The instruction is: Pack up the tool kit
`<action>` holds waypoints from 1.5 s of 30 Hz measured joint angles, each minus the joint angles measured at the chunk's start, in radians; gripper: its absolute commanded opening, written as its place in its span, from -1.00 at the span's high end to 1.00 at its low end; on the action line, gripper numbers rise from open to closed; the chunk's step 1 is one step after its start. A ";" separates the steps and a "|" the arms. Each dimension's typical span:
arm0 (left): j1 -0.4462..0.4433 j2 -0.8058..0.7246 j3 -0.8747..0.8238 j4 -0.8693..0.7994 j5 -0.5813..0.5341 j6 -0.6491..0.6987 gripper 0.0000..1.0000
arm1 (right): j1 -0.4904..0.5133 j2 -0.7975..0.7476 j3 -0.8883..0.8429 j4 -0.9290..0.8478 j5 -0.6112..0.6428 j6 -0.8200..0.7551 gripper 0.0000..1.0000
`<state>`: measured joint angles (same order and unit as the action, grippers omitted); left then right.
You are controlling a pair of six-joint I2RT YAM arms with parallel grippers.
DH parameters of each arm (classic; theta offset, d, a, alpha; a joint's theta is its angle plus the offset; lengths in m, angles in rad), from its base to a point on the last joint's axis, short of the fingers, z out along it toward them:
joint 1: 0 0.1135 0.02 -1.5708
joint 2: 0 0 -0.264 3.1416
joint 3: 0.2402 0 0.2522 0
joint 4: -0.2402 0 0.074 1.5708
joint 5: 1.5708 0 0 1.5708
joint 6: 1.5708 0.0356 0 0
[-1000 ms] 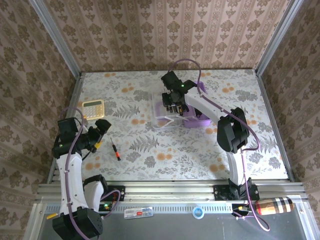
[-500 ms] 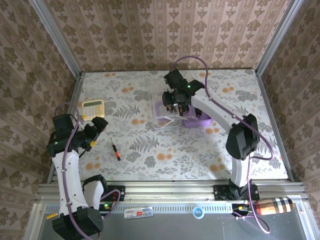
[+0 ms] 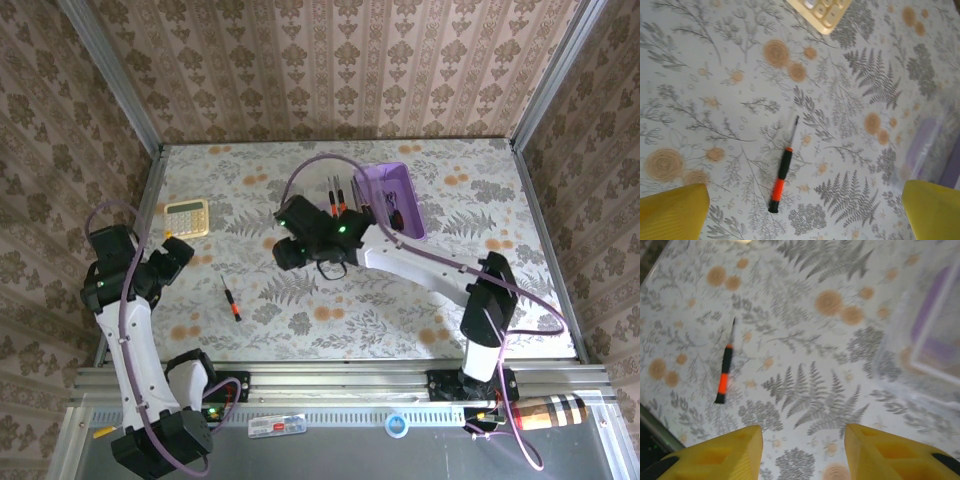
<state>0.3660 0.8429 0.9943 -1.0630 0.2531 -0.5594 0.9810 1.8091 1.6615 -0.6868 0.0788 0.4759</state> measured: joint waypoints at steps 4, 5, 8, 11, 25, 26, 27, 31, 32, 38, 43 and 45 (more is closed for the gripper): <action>0.016 -0.028 -0.037 0.008 0.000 -0.001 -1.00 | 0.053 0.097 0.024 0.009 -0.007 0.026 -0.02; 0.020 -0.041 -0.050 0.008 0.000 -0.002 -1.00 | 0.065 0.129 0.040 0.008 -0.008 0.030 -0.03; 0.029 -0.078 -0.088 0.006 -0.003 -0.013 -1.00 | 0.090 0.228 0.111 0.003 -0.008 0.033 -0.05; 0.034 -0.092 -0.108 -0.012 -0.024 -0.036 -1.00 | 0.111 0.321 0.197 -0.006 -0.011 0.039 -0.13; 0.074 -0.155 -0.158 -0.041 -0.018 -0.153 -1.00 | 0.206 0.759 0.692 -0.179 0.042 0.101 -0.29; 0.074 -0.155 -0.164 -0.037 -0.006 -0.156 -1.00 | 0.208 0.777 0.708 -0.190 0.045 0.102 -0.26; 0.074 -0.155 -0.170 -0.034 0.006 -0.160 -1.00 | 0.208 0.793 0.721 -0.201 0.049 0.104 -0.24; 0.074 -0.155 -0.176 -0.026 0.037 -0.168 -1.00 | 0.208 0.818 0.777 -0.238 0.076 0.103 -0.11; 0.074 -0.155 -0.176 -0.023 0.043 -0.168 -1.00 | 0.206 0.820 0.780 -0.243 0.082 0.102 -0.04; 0.074 -0.155 -0.180 0.008 0.077 -0.171 -1.00 | 0.195 0.811 0.746 -0.255 0.129 0.103 0.45; 0.074 -0.140 -0.196 0.039 0.118 -0.171 -1.00 | 0.189 0.771 0.669 -0.221 0.145 0.102 0.67; 0.074 -0.135 -0.201 0.049 0.134 -0.171 -1.00 | 0.187 0.756 0.642 -0.204 0.147 0.104 0.70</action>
<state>0.4404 0.7078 0.7937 -1.0138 0.3870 -0.7300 1.1679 2.5649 2.3032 -0.8909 0.2256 0.5797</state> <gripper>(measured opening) 0.999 0.162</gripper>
